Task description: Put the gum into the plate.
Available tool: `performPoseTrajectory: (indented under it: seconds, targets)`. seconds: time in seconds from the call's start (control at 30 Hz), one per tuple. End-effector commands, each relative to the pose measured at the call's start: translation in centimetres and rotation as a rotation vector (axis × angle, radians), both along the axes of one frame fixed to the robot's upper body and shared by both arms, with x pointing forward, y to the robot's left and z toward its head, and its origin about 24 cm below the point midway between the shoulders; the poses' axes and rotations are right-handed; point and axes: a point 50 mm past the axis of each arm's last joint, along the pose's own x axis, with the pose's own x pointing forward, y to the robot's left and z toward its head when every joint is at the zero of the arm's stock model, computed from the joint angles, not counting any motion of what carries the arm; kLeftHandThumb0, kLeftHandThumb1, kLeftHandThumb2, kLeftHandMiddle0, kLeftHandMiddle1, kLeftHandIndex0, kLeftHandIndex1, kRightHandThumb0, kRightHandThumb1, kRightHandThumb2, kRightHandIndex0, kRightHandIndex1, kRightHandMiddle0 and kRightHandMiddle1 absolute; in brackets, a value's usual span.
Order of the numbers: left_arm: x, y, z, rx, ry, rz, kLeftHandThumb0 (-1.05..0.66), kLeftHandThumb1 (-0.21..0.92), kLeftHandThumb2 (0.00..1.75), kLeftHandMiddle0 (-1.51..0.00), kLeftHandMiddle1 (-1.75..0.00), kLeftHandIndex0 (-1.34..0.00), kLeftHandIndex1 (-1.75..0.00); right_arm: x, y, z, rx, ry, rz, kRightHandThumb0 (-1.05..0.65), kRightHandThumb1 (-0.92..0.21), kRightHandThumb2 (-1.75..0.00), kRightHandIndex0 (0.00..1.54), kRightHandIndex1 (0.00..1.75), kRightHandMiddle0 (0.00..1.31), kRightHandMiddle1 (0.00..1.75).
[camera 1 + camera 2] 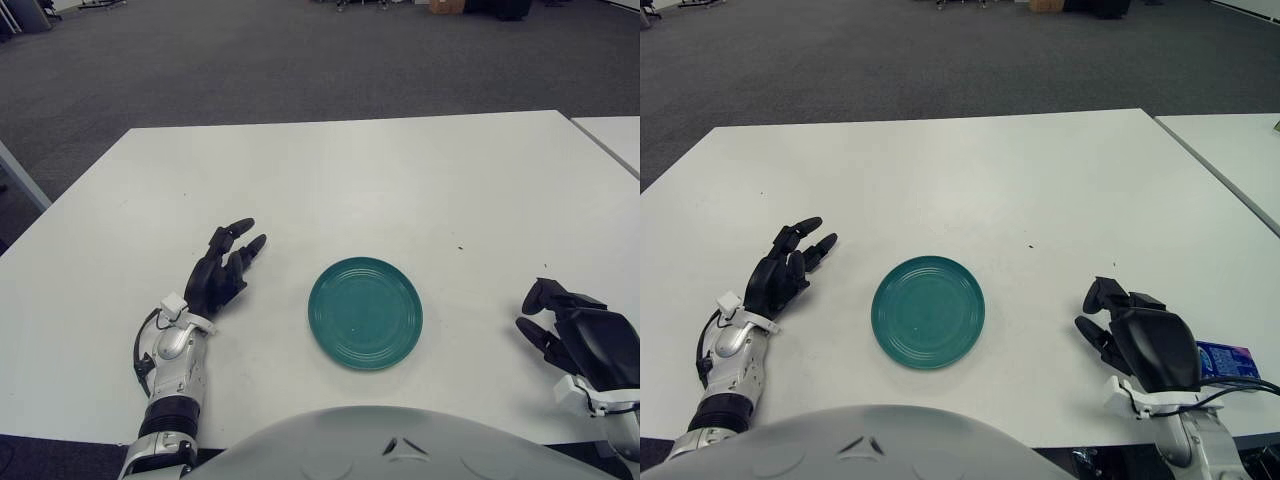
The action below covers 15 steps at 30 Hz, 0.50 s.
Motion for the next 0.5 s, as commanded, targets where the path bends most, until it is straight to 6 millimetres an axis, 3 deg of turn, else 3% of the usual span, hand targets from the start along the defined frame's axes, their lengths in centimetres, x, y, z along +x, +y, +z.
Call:
performPoseTrajectory:
  seconds: [0.0,0.2,0.47]
  targets:
    - [-1.4,0.1,-2.1,-0.028,0.120,0.012,-0.88,0.92,0.81,-0.54,-0.04,0.00,-0.84,-1.2,0.4,1.8,-0.105,0.129,-0.037,-0.96,-0.92,-0.91,0.10,0.08,0.01,0.51]
    - [-1.3,0.0,-2.1,-0.028,0.120,0.011,-0.88,0.92,0.81,-0.54,-0.03,0.00,-0.84,-1.0,-0.3,3.5,-0.180,0.156,-0.048,-1.02,-0.92,-0.98,0.02,0.01,0.00,0.22]
    - [-1.2,0.0,-2.2,-0.029,0.121,0.011,-0.88,0.92,0.81,-0.54,-0.03,0.00,-0.84,-1.3,-0.2,5.0,-0.216,0.137,-0.045,-1.05,-0.92,-1.01,0.03,0.01,0.00,0.16]
